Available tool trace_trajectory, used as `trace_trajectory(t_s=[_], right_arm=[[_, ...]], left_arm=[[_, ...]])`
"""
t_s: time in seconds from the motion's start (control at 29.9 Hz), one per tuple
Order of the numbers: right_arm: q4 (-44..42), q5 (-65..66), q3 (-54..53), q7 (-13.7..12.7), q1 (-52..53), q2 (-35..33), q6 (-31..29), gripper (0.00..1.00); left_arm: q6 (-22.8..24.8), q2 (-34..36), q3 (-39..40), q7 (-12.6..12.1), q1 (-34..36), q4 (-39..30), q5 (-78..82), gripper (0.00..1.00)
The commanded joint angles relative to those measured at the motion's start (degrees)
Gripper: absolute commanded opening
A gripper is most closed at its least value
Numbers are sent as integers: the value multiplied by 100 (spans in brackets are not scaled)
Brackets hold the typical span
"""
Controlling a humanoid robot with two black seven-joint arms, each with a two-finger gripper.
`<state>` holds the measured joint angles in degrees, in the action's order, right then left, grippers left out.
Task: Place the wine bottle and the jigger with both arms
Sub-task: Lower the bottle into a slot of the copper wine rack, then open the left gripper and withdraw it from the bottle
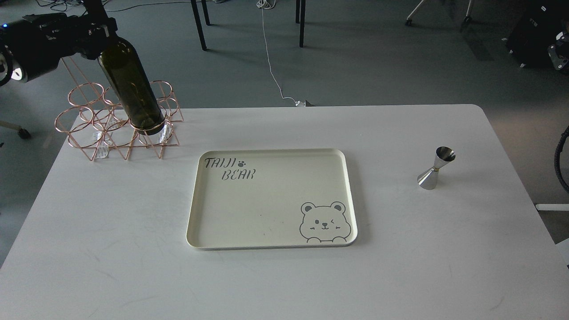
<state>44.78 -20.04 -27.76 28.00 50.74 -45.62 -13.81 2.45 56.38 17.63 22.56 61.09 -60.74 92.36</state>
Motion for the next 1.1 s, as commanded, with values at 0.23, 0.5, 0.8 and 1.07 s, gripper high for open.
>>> trace_trajectory(t_s=[0.23,0.5,0.8,1.07], right_arm=[[-4,0,7,0,-11,0,-8,97],[-4,0,7,0,-20,0,-8,97],[-4,0,-2,0,-20,-8,-8,97],[-4,0,7,0,-20,-17,1,98]], left_arm=[[-43,-136,-111,-23,-53,9,-16,25],[-52,-154,-111,-41,-53,9,-25,42],[-52,-154,-102,-24,-53,9,-34,45],[-52,-66,47,-33,52,9,-1648,94]])
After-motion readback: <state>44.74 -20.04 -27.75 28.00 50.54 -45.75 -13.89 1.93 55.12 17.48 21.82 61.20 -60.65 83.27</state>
